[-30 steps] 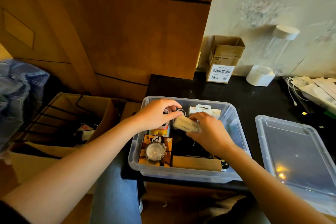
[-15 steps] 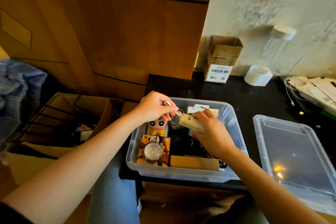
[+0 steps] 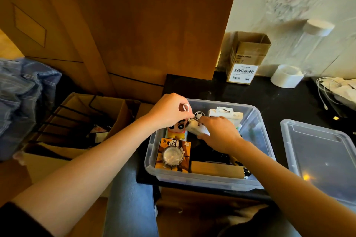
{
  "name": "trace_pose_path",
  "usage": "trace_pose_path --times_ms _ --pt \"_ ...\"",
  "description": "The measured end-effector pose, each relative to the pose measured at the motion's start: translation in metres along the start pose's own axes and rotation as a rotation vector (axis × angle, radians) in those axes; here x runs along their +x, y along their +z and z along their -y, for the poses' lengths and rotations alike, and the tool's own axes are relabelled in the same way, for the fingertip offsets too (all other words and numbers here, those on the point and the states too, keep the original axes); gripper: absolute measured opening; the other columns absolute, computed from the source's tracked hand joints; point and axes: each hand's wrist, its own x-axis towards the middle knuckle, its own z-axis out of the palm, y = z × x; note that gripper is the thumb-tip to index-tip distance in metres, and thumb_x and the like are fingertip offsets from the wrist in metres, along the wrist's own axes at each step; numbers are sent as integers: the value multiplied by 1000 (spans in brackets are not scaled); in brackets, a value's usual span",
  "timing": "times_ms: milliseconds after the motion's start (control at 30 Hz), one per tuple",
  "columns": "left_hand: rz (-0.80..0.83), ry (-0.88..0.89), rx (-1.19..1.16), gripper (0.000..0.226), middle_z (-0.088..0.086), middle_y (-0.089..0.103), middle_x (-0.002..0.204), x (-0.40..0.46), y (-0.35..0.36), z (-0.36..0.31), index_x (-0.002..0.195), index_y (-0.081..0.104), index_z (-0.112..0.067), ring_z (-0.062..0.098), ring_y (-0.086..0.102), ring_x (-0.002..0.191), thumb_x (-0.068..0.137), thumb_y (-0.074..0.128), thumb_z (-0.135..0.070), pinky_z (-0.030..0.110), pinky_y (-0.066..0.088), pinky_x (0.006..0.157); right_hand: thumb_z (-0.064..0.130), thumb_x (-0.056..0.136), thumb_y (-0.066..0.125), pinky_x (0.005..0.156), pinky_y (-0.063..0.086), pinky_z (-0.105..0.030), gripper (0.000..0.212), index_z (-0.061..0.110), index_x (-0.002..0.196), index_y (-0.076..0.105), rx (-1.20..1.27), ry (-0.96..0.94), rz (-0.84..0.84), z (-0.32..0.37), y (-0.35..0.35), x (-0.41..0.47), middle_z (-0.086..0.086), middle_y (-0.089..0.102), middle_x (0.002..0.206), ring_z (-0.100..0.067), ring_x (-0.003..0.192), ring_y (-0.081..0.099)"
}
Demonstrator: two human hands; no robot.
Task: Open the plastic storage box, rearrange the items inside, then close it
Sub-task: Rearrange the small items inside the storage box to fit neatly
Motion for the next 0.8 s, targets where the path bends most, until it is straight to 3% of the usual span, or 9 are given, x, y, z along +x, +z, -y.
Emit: trace_pose_path --times_ms 167,233,300,400,433,533,633,700,800 --pt "108 31 101 20 -2 70 100 4 -2 2 99 72 -18 10 61 94 94 55 -26 32 47 86 39 87 60 86 47 -31 47 22 129 47 -109 -35 41 -3 -1 18 -6 62 120 -25 104 59" --pt "161 19 175 24 2 70 98 6 2 5 96 72 -14 14 61 91 96 50 -24 38 48 87 37 88 60 86 47 -31 47 19 129 45 -198 -62 66 -5 1 21 -8 62 118 -26 103 59" --pt "170 11 228 26 3 69 91 7 8 7 93 72 -14 15 61 85 96 50 -26 38 47 81 37 88 60 86 48 -32 48 17 128 43 -262 -86 77 -7 6 22 -9 63 115 -27 101 60" --pt "171 32 306 23 -2 68 81 8 15 5 87 73 -19 11 58 76 94 54 -30 26 37 66 34 89 59 84 49 -33 47 16 128 40 -308 -100 80 -5 16 26 -10 65 110 -28 97 62" --pt "192 48 352 24 -1 68 78 9 17 3 84 72 -18 11 58 75 94 54 -30 26 35 64 33 89 59 84 49 -33 45 16 127 42 -328 -99 81 -5 19 27 -10 65 110 -27 97 62" --pt "254 81 510 26 5 66 73 13 22 0 74 69 -13 19 61 72 93 54 -22 34 48 61 28 89 59 84 48 -32 37 16 122 50 -401 -89 71 -5 27 30 -7 66 109 -25 96 62" --pt "228 95 678 28 1 56 65 17 30 -4 62 57 -15 23 60 74 90 54 -16 31 40 56 26 87 62 84 47 -32 30 15 114 57 -466 -82 68 -4 33 33 -6 68 105 -23 94 63" --pt "204 130 780 21 2 59 74 17 36 -5 70 61 -17 26 59 87 90 55 -15 31 37 64 26 87 63 86 47 -32 27 15 112 60 -476 -72 69 -3 36 34 -6 68 105 -22 95 63" --pt "199 191 873 15 6 65 98 18 43 1 97 70 -13 26 55 100 91 58 -19 33 40 77 25 88 62 87 45 -31 25 16 111 62 -470 -69 64 -1 38 36 -5 68 104 -21 95 63"
